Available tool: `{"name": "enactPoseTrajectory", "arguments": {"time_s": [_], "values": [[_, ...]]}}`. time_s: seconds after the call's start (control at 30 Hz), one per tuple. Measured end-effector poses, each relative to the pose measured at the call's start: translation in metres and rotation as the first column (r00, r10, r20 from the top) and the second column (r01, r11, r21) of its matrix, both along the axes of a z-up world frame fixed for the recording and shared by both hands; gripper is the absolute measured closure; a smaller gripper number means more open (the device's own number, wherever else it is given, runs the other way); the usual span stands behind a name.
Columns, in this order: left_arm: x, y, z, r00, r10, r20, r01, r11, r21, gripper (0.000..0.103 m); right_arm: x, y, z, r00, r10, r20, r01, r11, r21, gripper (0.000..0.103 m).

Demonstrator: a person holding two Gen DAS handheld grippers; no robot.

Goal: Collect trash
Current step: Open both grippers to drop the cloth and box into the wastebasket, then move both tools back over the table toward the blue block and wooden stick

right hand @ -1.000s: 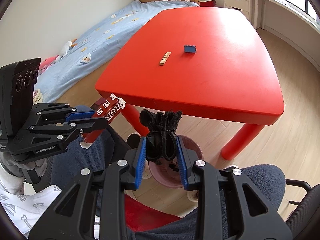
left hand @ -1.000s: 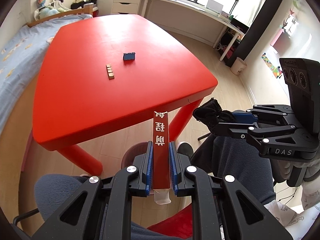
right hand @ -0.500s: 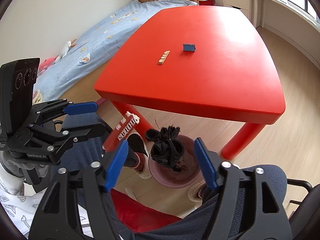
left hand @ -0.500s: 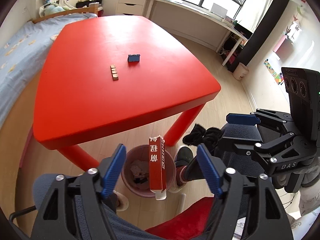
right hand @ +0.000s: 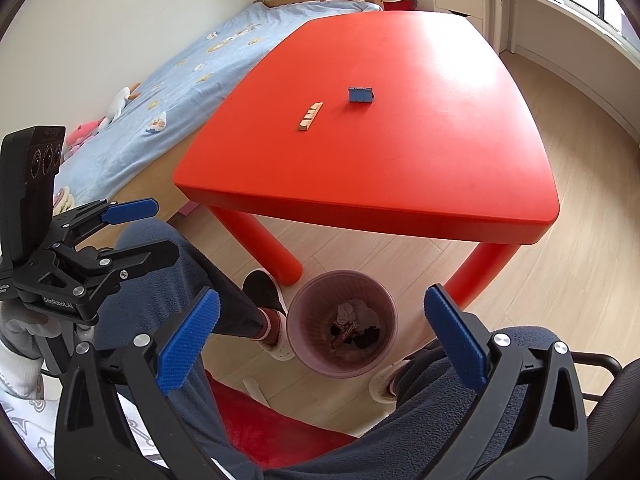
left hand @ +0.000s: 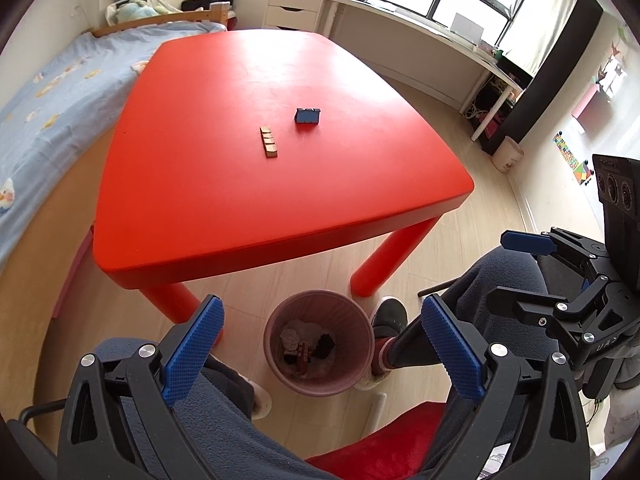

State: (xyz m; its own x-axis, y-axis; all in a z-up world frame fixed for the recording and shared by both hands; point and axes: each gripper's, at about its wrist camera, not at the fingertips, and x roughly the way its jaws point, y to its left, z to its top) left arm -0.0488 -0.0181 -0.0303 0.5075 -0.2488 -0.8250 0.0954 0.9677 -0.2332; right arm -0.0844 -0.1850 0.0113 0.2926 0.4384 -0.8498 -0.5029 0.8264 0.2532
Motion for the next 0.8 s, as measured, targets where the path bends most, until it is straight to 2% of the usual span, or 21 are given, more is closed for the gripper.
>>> {"name": "enactPoseTrajectory", "arguments": {"time_s": [0.5, 0.8], "values": [[0.003, 0.004, 0.002, 1.0, 0.008, 0.0, -0.008, 1.0, -0.006, 0.008, 0.003, -0.004, 0.003, 1.0, -0.005, -0.013, 0.005, 1.0, 0.018, 0.003], [0.019, 0.011, 0.014, 0.999, 0.013, 0.032, -0.013, 1.0, 0.002, 0.008, 0.027, -0.007, 0.018, 0.999, -0.041, -0.015, 0.041, 0.998, 0.045, 0.003]]}}
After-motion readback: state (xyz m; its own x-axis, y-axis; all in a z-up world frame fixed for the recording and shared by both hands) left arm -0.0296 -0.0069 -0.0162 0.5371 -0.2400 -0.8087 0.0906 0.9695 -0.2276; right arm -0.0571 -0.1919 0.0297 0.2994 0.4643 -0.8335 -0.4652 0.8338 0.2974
